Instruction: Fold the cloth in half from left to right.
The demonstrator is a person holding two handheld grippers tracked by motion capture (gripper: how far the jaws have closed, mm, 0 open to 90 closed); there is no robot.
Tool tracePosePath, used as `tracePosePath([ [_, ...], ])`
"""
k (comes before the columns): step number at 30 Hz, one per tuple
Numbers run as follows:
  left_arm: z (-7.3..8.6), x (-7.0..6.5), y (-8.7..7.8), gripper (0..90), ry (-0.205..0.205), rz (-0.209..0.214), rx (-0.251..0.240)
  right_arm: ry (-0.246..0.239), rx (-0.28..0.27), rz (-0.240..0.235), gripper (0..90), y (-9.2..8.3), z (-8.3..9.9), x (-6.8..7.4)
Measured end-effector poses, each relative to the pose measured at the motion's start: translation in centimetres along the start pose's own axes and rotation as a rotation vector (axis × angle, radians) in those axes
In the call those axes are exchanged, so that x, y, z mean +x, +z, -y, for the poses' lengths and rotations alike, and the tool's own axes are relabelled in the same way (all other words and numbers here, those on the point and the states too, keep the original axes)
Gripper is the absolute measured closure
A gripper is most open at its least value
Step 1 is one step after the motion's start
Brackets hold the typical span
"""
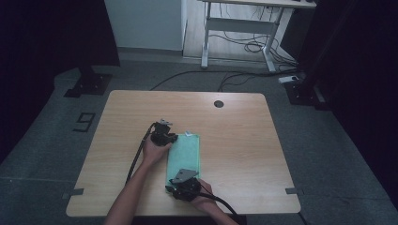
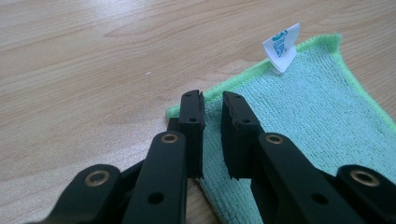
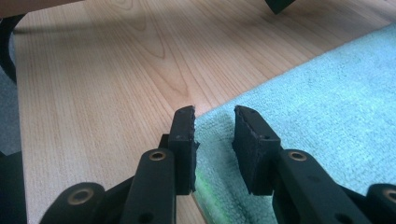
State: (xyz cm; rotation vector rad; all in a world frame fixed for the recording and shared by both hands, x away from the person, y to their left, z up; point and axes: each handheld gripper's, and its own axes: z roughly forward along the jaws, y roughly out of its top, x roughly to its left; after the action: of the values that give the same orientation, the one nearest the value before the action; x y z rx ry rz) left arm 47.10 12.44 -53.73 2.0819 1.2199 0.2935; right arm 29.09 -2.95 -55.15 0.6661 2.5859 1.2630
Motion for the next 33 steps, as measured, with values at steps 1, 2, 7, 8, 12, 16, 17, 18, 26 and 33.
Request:
tracePosePath([
  [1,0.0,-0.1,0.0,78.7,0.004,-0.005,-0.001,0.000,-0.001,0.003,69.5,-0.1,0.1,0.0],
  [2,0.0,-0.2,0.0,78.5,0.008,-0.005,0.001,0.000,-0.001,0.002,69.8,-0.1,0.1,0.0],
  [7,0.1,-0.5,0.1,78.3,0.004,0.011,-0.004,0.014,0.000,0.004,70.1,-0.8,0.7,-0.2],
  [8,0.1,-0.5,0.1,78.3,0.007,0.013,-0.005,0.016,-0.001,0.006,70.2,-1.0,0.8,-0.3],
  [12,-0.1,-0.9,0.4,78.2,-0.001,0.028,-0.006,0.027,0.013,0.012,70.2,-1.5,1.0,-0.5],
  [16,-0.4,-1.6,0.8,78.0,0.009,0.035,-0.007,0.041,0.006,0.020,70.1,-2.2,1.6,-0.8],
  [17,-0.4,-1.8,0.9,77.9,0.013,0.036,-0.007,0.045,0.005,0.023,70.1,-2.3,1.8,-0.9],
  [18,-0.5,-2.0,1.0,77.8,0.015,0.038,-0.006,0.048,0.006,0.022,70.0,-2.5,1.8,-0.9],
  [26,-0.9,-1.9,0.4,73.4,0.017,0.047,-0.009,0.080,-0.014,0.006,63.0,-2.9,1.9,-1.2],
  [33,-1.5,-1.0,-2.6,68.0,0.024,0.031,-0.072,0.104,-0.118,0.033,58.0,-5.4,1.0,-2.7],
])
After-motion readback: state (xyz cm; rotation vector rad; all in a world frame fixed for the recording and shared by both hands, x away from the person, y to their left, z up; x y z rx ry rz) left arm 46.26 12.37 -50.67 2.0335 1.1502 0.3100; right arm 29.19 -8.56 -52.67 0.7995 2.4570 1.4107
